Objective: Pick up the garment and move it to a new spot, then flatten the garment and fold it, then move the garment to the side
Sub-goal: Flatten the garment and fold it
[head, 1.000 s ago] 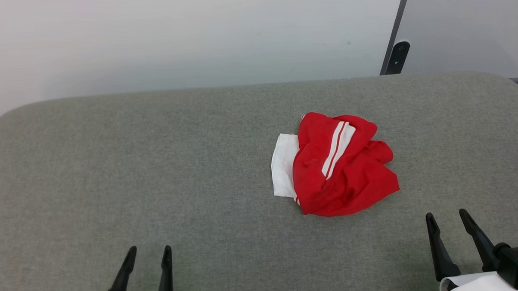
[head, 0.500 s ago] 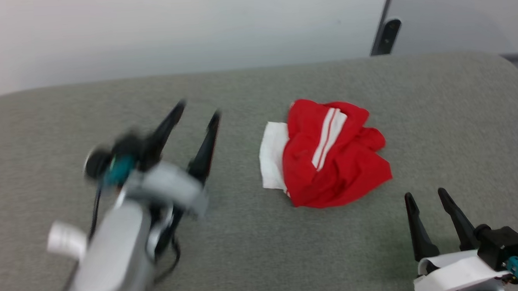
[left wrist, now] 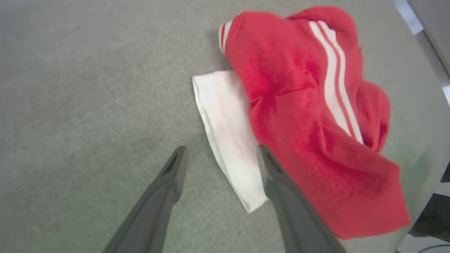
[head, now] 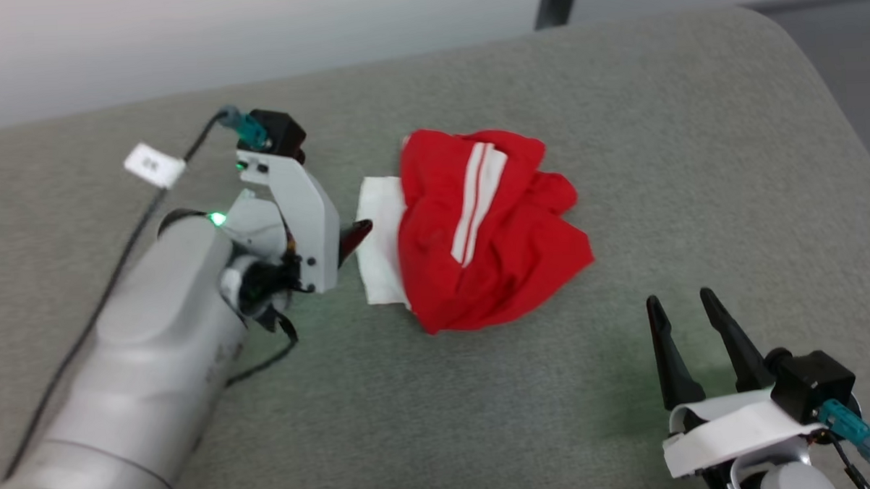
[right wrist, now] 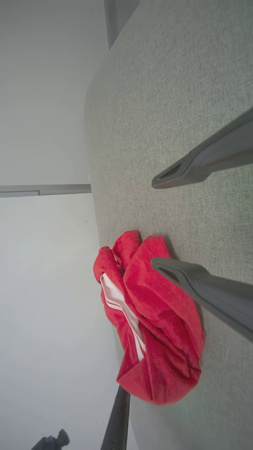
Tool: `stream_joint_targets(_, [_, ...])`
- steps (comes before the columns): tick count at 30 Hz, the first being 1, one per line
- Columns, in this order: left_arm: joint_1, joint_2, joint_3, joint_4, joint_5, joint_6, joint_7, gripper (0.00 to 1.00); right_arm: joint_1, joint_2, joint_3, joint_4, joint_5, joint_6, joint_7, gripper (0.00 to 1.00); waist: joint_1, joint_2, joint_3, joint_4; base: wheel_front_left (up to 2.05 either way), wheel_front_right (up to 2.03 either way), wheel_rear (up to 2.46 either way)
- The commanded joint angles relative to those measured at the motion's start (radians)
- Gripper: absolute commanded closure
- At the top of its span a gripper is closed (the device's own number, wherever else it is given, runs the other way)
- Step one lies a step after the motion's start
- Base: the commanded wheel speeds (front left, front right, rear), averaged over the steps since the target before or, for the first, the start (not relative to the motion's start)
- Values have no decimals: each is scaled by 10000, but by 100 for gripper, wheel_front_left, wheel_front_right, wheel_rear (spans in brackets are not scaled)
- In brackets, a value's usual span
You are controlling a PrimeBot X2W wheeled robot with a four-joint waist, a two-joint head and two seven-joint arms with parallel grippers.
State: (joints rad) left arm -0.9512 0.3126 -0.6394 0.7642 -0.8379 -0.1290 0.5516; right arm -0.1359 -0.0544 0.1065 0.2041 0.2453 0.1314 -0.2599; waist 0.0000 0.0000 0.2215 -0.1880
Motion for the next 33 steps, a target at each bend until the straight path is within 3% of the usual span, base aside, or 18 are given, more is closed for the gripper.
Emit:
stream_joint_targets(1, [-187, 99, -27, 191, -181, -27, 208, 0, -157, 29, 41, 27, 57, -14, -49, 0, 0, 0, 471, -487, 0, 0, 0])
stream_joint_targets(8, [-792, 330, -894, 1004, -342, -28, 815, 0, -390, 41, 221, -132, 391, -14, -59, 0, 0, 0, 839, -894, 0, 0, 0])
stream_joint_targets(15, [-450, 119, -1602, 1222, -989, -32, 1085, 0, -384, 44, 212, -128, 462, -12, -62, 0, 0, 0, 840, -932, 0, 0, 0])
stream_joint_targets(16, [-420, 102, -1638, 1200, -1136, -39, 1095, 14, -382, 46, 216, -128, 435, -14, -62, 0, 0, 0, 804, -897, 0, 0, 0])
stream_joint_targets(17, [-415, 90, -1656, 1190, -1279, -39, 1075, 55, -377, 43, 217, -117, 399, -14, -62, 0, 0, 0, 772, -857, 0, 0, 0])
stream_joint_targets(18, [-430, 78, -1656, 1167, -1425, -39, 1052, 88, -384, 43, 223, -114, 368, -14, -62, 0, 0, 0, 745, -817, 0, 0, 0])
stream_joint_targets(19, [-455, 70, -1620, 1156, -1574, -39, 981, 100, -394, 45, 218, -120, 353, -14, -63, 0, 0, 0, 713, -765, 0, 0, 0])
stream_joint_targets(26, [-772, 162, -1556, 1190, -2205, -28, 179, 100, -283, 41, 136, -84, 257, -14, -63, 0, 0, 0, 405, -227, 0, 0, 0])
stream_joint_targets(33, [-1134, 993, -1201, 1005, -2667, -28, -876, 100, 9, 41, 106, -15, 117, -14, -62, 0, 0, 0, -60, 609, 0, 0, 0])
